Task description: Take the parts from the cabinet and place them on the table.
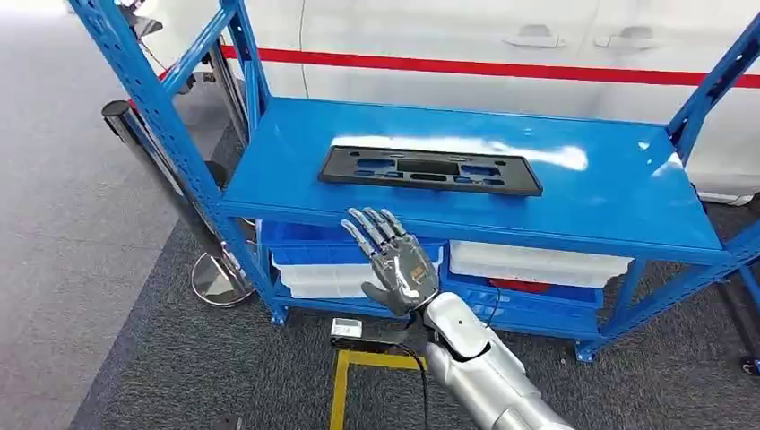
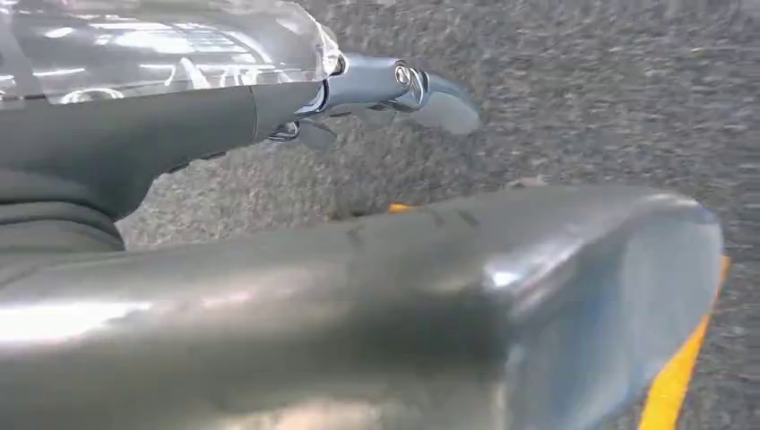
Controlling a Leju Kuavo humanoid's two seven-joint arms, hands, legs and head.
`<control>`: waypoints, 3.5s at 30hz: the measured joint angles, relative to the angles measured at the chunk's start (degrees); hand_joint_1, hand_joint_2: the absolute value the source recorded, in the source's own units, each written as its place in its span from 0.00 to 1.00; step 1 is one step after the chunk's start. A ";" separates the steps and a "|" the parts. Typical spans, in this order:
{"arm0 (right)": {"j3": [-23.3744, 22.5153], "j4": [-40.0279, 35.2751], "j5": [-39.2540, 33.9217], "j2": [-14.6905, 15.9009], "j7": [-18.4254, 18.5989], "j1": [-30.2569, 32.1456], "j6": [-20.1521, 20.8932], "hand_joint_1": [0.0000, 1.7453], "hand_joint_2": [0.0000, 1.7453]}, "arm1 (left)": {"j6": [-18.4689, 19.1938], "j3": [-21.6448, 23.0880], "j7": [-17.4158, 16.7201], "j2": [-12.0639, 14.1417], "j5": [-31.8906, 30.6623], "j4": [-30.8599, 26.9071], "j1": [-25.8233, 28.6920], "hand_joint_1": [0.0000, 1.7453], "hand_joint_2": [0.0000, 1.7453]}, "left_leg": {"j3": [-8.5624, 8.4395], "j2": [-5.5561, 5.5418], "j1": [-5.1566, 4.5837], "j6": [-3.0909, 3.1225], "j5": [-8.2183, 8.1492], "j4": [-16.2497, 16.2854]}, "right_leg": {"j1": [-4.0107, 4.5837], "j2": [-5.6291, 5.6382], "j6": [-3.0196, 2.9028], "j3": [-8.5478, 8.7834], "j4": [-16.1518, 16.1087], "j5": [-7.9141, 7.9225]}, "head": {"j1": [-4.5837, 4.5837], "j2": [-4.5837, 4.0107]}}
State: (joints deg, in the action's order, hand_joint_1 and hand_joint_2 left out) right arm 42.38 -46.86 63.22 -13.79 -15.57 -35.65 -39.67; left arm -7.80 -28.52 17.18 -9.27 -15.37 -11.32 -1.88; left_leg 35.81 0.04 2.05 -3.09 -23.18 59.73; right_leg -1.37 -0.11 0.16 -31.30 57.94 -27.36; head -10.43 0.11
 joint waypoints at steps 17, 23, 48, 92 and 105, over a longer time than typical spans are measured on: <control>-36.08 -7.87 16.84 -1.42 3.44 1.34 -0.28 0.00 1.00 | 1.03 -0.07 -1.31 -0.15 -3.30 0.29 -0.21 0.00 0.00 | -4.40 -1.00 -2.27 4.81 -4.60 -1.06 | 2.50 0.04 -2.09 -6.24 0.65 3.41 | 0.02 0.02; -50.20 -11.08 13.83 1.18 -2.20 0.54 -0.39 0.00 1.00 | 1.33 -0.07 -1.77 0.13 -4.22 0.29 -0.21 0.00 0.00 | -1.88 -0.53 -2.14 3.47 -6.40 6.80 | 1.56 -0.22 -2.51 -2.72 -1.29 3.80 | -0.02 0.00; -48.78 -6.93 -23.18 10.43 -15.82 3.59 4.51 0.00 1.00 | 1.57 -1.46 1.03 1.27 -4.02 0.40 -0.35 0.00 0.00 | -2.02 -0.96 -1.57 3.85 -2.26 -1.01 | 1.21 0.19 0.45 -4.16 0.38 3.40 | 0.00 0.02; -27.34 -13.13 -8.57 15.04 -9.46 13.62 1.09 0.00 1.00 | 1.44 -4.17 2.31 1.70 -3.19 0.44 -0.43 0.00 0.00 | -1.70 -0.32 -2.00 4.06 -1.85 0.11 | 1.50 0.21 -1.47 -2.40 0.14 2.26 | 0.00 0.00; -25.68 -15.43 2.04 12.94 -2.44 15.76 0.66 0.00 1.00 | 2.36 -4.02 1.66 0.83 -5.51 0.44 -0.59 0.00 0.00 | -3.11 -0.18 -1.43 4.89 -1.74 -2.38 | 0.15 0.15 1.97 -7.88 11.30 -1.14 | 0.00 0.02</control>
State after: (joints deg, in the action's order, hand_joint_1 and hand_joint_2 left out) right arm 16.70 -62.29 65.26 -0.85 -18.01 -19.90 -39.01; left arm -5.44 -32.55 18.84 -8.44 -20.87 -10.88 -2.47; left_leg 32.70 -0.14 0.62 1.80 -24.92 57.35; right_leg -1.22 0.04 2.13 -39.18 69.25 -28.50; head -10.43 0.13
